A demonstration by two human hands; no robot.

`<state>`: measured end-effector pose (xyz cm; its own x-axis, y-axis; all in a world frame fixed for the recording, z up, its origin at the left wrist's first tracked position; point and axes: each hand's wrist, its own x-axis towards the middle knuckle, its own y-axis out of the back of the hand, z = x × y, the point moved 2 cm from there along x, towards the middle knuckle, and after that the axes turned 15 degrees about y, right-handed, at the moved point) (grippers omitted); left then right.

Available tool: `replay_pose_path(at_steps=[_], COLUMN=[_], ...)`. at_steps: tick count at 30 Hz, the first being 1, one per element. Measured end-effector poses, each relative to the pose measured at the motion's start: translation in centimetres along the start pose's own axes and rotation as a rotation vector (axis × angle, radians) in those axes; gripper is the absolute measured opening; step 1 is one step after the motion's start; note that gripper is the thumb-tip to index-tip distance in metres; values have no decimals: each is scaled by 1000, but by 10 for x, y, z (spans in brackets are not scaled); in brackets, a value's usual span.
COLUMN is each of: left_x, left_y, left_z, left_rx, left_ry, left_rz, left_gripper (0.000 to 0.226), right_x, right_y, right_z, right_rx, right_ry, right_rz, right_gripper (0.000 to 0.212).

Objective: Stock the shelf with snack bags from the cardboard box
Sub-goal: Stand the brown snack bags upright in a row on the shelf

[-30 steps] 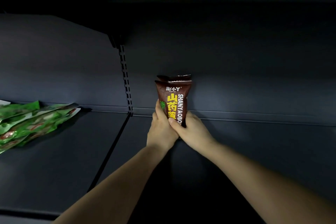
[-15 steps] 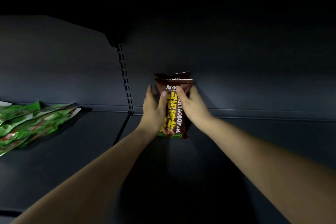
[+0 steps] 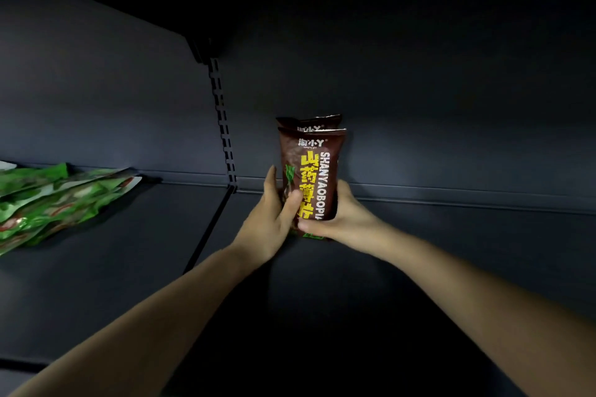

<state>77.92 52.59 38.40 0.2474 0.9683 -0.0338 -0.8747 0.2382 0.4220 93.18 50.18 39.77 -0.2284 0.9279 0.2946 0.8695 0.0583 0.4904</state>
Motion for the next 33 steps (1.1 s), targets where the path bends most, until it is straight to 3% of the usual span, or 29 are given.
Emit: replay_pose_path(at_steps=[2,6,9,14,20,26,30,33], left_x=[-5,-4,-4,-4,-16,-57,-90,-114], left_y=[1,-1,0,0,-2,-13,-32,-55], left_z=[-4,-5,-4,1,13,22,34,43], left_rx=[138,284,339,401,749,731,720,703], left_ry=[-17,-37,-47,6,115,-32,-77,-91], left_rz=[-21,19,64,74,284,467,469,449], left_gripper=[96,98,91,84,78,67,45,45], right_x=[-2,-7,-10,-12,-16,-42,-73,-103], right_y=[2,-1,-5,-4,-3,7,25,42], right_z=[0,-1,1,-1,-16,-23,-33,-39], right_rx=[-53,-136,-222,-301,-347,-438,-419,-380], right_ry=[24,54,76,83,81,12,11,24], right_rz=[-32,33,87,84,49,107,133,126], right_gripper=[81,57,69,67,53,54,40,29])
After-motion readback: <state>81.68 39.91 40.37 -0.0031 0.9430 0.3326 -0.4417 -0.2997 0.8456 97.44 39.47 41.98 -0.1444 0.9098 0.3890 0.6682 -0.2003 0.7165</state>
